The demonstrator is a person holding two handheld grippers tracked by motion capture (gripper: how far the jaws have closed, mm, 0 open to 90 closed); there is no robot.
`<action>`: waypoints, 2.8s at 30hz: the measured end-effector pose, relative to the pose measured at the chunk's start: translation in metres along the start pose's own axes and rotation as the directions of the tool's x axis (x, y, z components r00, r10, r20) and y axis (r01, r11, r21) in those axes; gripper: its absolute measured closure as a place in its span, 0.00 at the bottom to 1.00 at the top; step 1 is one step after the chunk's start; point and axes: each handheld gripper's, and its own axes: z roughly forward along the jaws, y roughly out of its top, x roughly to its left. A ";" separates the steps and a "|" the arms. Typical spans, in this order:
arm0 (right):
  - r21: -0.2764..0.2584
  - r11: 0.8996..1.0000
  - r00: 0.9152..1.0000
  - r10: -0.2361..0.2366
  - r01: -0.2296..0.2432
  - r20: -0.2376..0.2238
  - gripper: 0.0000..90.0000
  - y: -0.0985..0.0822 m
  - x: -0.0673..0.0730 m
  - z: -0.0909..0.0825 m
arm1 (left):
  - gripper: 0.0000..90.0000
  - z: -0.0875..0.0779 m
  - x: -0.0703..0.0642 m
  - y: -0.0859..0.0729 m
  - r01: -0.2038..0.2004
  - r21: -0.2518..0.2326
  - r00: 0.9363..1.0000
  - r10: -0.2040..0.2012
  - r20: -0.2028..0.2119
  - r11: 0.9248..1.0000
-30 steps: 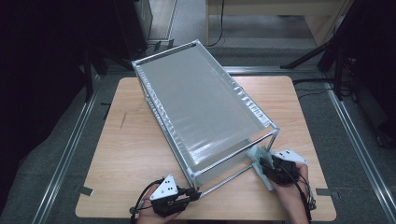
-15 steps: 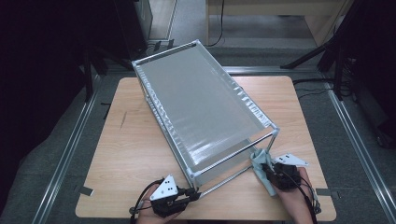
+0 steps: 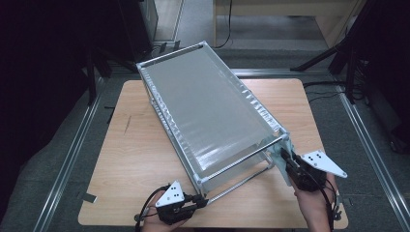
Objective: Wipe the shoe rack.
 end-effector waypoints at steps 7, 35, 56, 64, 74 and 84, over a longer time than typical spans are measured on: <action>0.129 0.992 1.000 0.008 -0.007 -0.008 0.91 -0.029 -0.005 0.021 | 0.87 0.000 0.000 0.000 0.001 0.000 1.000 -0.001 0.001 1.000; 0.131 0.987 0.995 0.094 -0.091 -0.017 0.90 -0.032 -0.006 0.026 | 0.87 0.001 0.001 -0.001 0.003 0.001 1.000 -0.003 0.005 1.000; -0.011 0.998 0.998 0.060 -0.060 -0.008 0.90 0.010 0.003 0.003 | 0.87 0.002 0.001 -0.001 0.009 -0.002 1.000 -0.009 0.008 1.000; 0.140 0.988 0.997 0.071 -0.067 -0.018 0.87 -0.021 -0.005 0.031 | 0.87 0.002 0.001 -0.001 0.007 0.002 1.000 -0.007 0.004 1.000; 0.299 0.954 1.000 -0.003 0.010 -0.024 0.89 -0.047 -0.023 0.040 | 0.87 0.002 0.001 -0.001 0.007 0.001 1.000 -0.007 0.007 1.000; 0.258 0.963 0.997 0.064 -0.075 0.052 0.90 -0.048 -0.037 0.043 | 0.87 0.002 0.001 -0.001 0.007 0.004 1.000 -0.007 0.006 1.000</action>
